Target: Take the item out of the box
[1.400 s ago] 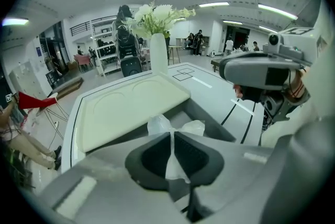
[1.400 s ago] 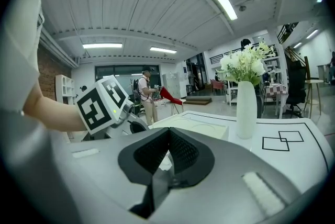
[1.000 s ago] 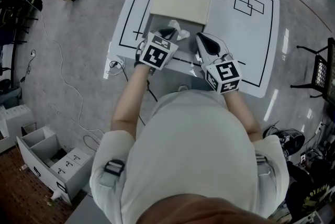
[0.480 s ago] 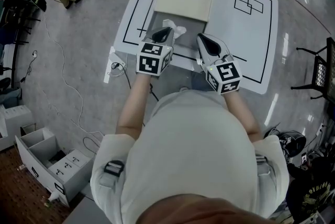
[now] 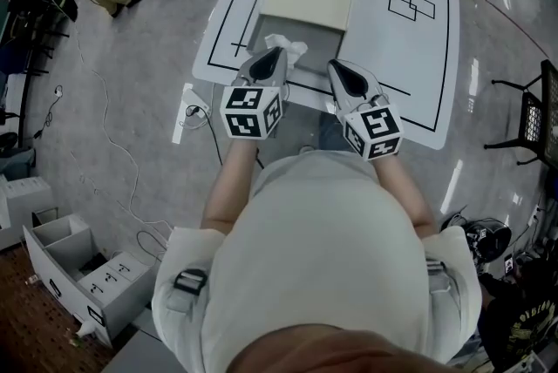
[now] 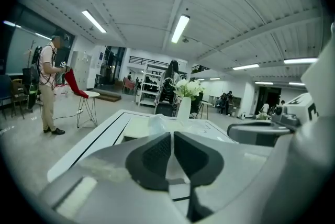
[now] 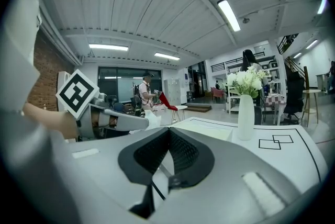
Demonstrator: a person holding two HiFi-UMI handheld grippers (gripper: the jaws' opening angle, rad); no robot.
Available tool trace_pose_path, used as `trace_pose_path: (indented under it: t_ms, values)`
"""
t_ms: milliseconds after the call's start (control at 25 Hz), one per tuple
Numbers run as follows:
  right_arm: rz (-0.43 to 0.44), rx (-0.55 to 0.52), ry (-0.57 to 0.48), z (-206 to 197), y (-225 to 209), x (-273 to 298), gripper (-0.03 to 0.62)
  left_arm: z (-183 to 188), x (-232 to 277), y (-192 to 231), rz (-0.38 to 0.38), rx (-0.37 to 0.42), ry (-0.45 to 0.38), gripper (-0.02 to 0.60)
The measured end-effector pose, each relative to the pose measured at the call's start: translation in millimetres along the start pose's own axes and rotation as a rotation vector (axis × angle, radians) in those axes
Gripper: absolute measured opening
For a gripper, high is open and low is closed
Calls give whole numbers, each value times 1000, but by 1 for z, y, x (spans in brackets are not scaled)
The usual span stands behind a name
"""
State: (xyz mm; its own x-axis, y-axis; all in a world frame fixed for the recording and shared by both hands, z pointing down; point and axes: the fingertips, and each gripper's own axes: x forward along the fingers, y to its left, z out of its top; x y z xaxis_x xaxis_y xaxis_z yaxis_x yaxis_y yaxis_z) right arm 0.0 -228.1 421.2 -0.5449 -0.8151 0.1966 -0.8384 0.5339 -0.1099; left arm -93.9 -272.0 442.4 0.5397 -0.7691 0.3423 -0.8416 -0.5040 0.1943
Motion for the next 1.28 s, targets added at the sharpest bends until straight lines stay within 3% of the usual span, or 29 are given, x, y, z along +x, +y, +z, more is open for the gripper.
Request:
trace_pose_path:
  t_ms: [520, 1280]
  values:
    - [-3, -18, -22, 1, 23, -26, -8, -4, -50, -9, 21, -73, -136, 21]
    - [-10, -36, -49, 7, 33, -39, -9, -10, -78, -8, 29, -93, -166, 21]
